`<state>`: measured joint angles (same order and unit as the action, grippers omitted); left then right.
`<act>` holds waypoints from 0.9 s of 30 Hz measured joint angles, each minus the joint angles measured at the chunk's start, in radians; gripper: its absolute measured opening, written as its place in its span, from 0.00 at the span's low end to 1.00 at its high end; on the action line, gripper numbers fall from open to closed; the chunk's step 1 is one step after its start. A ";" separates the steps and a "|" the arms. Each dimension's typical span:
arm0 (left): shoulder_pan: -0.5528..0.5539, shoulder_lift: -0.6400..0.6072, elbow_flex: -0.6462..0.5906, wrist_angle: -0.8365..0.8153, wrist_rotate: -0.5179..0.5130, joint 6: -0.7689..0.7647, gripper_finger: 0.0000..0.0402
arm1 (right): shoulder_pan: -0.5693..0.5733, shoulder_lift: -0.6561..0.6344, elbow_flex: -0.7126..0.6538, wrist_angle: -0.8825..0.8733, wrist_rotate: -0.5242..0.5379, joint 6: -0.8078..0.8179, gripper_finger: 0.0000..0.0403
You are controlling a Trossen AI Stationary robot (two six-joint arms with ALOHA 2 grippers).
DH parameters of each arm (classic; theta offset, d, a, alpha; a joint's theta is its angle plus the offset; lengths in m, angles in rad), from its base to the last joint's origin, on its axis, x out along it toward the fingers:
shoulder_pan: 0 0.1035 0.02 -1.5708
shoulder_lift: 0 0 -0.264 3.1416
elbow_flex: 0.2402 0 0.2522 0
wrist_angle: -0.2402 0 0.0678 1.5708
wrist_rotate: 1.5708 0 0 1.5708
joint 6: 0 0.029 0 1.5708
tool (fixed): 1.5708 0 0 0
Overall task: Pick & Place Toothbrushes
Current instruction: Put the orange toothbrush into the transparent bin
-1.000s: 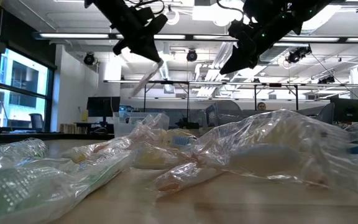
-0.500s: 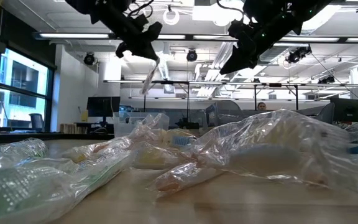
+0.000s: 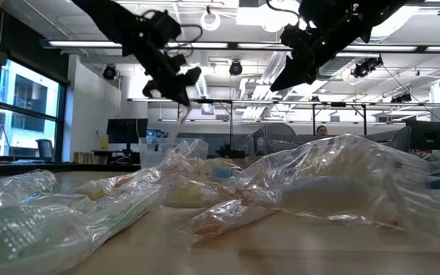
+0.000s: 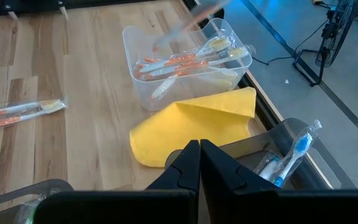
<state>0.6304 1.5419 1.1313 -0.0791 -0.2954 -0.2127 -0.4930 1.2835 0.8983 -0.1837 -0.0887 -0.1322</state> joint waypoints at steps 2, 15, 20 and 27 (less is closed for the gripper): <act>0.000 0.032 0.000 0.007 -0.002 0.000 0.00 | 0.000 0.000 0.000 0.000 0.000 0.000 0.01; 0.000 0.093 0.000 0.009 -0.003 -0.001 0.00 | 0.000 0.000 0.000 0.000 0.000 0.000 0.01; 0.000 0.093 0.000 -0.012 -0.003 -0.001 0.00 | 0.000 0.000 0.000 0.000 0.000 0.000 0.01; -0.002 0.093 0.000 -0.058 -0.004 -0.001 0.12 | 0.000 0.000 0.000 0.000 0.000 0.003 0.01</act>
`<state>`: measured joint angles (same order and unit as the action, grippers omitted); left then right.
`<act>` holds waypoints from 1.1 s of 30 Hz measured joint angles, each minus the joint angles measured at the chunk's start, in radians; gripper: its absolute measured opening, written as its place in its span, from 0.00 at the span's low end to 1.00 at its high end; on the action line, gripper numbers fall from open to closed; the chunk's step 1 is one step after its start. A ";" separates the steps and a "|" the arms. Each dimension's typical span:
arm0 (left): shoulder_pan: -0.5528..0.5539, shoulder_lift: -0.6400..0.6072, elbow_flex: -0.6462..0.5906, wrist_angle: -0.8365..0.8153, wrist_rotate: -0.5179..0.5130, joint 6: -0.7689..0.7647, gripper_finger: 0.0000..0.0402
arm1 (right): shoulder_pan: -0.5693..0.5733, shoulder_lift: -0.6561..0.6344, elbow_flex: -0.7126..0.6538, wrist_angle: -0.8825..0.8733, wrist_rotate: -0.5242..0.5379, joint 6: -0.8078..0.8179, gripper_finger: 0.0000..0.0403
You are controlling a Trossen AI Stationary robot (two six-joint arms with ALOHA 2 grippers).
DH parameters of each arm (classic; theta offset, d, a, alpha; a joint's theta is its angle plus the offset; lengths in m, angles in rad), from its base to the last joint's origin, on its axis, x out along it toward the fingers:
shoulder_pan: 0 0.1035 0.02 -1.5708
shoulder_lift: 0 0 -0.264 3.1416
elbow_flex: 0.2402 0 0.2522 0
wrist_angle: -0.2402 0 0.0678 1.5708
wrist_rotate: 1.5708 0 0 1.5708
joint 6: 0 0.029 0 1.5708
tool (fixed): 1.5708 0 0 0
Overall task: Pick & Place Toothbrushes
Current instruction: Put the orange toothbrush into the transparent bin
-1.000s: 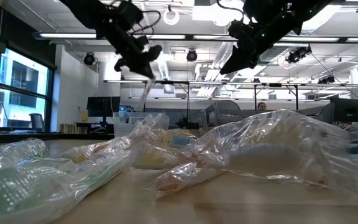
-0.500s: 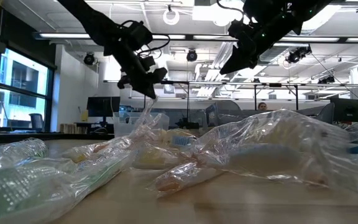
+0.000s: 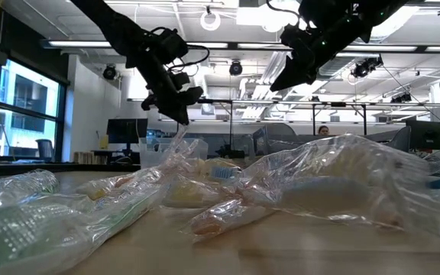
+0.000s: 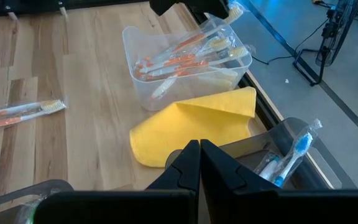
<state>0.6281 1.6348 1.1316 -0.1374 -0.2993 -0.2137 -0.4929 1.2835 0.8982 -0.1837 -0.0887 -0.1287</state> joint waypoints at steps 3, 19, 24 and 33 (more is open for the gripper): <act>0.000 0.000 0.000 -0.005 0.000 0.005 0.20 | 0.000 0.000 0.000 0.000 0.000 -0.006 0.01; 0.000 0.000 0.000 -0.034 0.001 0.047 0.46 | 0.000 0.000 0.000 0.025 0.008 -0.002 0.01; -0.008 -0.019 0.000 -0.039 -0.001 0.055 0.46 | 0.000 0.000 0.000 0.041 0.008 0.000 0.01; -0.073 -0.081 0.001 -0.043 -0.002 0.086 0.46 | 0.000 0.000 0.000 0.039 0.008 0.000 0.01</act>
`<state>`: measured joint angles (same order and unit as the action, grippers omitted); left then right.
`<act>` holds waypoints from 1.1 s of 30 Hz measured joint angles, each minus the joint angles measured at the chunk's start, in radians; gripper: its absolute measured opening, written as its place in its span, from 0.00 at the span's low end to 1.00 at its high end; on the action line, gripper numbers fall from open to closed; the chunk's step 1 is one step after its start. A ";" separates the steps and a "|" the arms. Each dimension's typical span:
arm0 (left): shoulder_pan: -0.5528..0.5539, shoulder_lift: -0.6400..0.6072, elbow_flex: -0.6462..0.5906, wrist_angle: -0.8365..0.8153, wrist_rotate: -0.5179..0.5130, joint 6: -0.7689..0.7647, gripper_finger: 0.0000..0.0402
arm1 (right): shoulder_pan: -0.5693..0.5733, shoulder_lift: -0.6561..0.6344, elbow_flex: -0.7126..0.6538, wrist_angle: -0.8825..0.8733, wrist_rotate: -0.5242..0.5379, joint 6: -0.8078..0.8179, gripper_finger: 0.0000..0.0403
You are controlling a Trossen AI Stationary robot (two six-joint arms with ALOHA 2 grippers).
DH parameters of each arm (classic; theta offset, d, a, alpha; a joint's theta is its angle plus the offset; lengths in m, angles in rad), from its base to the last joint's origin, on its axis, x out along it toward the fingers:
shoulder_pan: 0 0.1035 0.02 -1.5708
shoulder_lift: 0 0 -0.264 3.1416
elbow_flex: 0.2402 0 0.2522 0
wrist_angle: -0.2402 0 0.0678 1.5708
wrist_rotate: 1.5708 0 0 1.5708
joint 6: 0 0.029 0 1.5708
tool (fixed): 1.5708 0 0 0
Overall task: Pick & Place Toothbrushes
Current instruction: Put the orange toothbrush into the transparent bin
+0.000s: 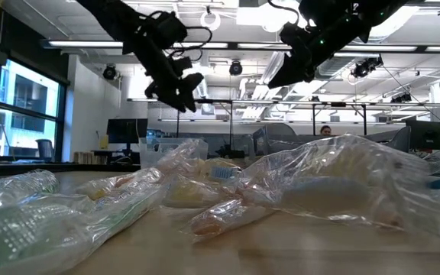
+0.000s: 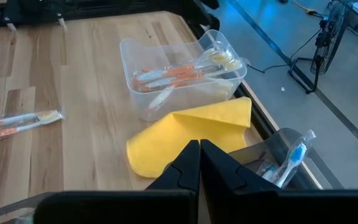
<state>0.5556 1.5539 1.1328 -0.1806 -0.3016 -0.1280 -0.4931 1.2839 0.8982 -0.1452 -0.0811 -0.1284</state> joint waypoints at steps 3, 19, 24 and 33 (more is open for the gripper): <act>-0.039 -0.013 -0.001 -0.014 0.000 0.001 0.43 | 0.000 0.000 0.000 -0.001 0.000 0.000 0.01; -0.326 -0.041 -0.002 -0.108 -0.007 0.015 0.17 | 0.000 0.000 0.000 -0.002 -0.008 0.000 0.01; -0.439 -0.047 -0.001 -0.146 -0.007 -0.014 0.14 | 0.000 0.000 0.000 -0.002 -0.008 0.000 0.01; -0.630 -0.047 -0.001 -0.198 -0.007 -0.222 0.14 | 0.000 0.000 0.000 -0.028 -0.008 0.005 0.01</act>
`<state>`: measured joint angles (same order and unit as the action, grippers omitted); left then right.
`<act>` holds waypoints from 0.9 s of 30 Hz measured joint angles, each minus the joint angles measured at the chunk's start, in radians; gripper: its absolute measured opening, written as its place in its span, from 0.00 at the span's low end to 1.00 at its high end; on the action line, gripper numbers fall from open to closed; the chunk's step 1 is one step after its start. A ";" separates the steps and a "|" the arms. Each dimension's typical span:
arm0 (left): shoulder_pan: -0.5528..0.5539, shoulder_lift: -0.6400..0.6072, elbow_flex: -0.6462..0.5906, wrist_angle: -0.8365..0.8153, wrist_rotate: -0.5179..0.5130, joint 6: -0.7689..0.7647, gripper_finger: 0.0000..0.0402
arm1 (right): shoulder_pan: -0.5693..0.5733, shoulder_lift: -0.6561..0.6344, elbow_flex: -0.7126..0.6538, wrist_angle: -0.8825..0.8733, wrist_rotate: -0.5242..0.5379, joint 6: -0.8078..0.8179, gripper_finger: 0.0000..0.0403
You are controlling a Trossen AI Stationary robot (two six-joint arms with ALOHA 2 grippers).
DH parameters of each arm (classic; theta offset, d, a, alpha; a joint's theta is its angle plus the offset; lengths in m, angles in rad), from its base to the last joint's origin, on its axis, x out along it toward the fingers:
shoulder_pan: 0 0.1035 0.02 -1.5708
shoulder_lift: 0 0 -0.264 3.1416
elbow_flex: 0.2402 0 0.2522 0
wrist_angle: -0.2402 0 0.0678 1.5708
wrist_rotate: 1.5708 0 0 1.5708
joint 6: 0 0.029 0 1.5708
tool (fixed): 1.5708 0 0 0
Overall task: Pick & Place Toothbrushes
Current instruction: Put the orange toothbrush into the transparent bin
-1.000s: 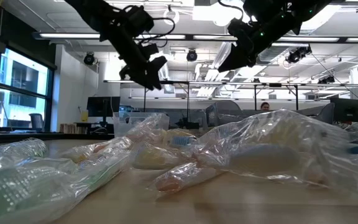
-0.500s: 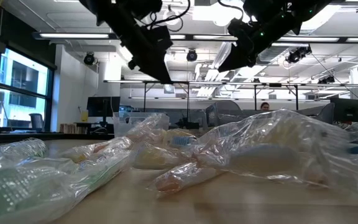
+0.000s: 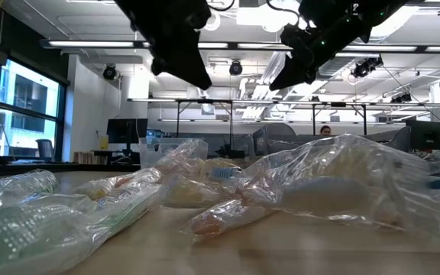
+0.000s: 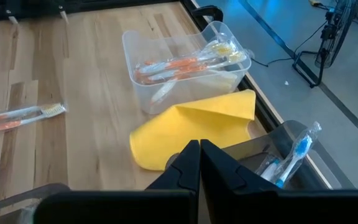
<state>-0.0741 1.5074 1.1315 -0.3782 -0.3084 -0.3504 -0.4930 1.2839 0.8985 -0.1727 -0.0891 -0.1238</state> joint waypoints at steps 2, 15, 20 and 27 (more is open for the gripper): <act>-0.037 0.000 0.000 -0.019 0.001 -0.062 0.14 | 0.000 0.000 0.000 -0.002 0.000 0.000 0.01; -0.185 0.001 0.000 -0.105 0.003 -0.553 0.14 | 0.000 0.000 0.000 -0.002 0.000 0.000 0.01; -0.222 0.001 0.000 -0.150 0.003 -0.741 0.14 | 0.000 0.000 0.000 -0.002 0.000 0.000 0.01; -0.265 0.001 0.000 -0.320 0.003 -1.081 0.14 | 0.000 0.000 0.000 -0.002 0.000 0.000 0.01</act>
<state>-0.3387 1.5082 1.1316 -0.6985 -0.3058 -1.4316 -0.4930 1.2839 0.8982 -0.1749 -0.0891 -0.1242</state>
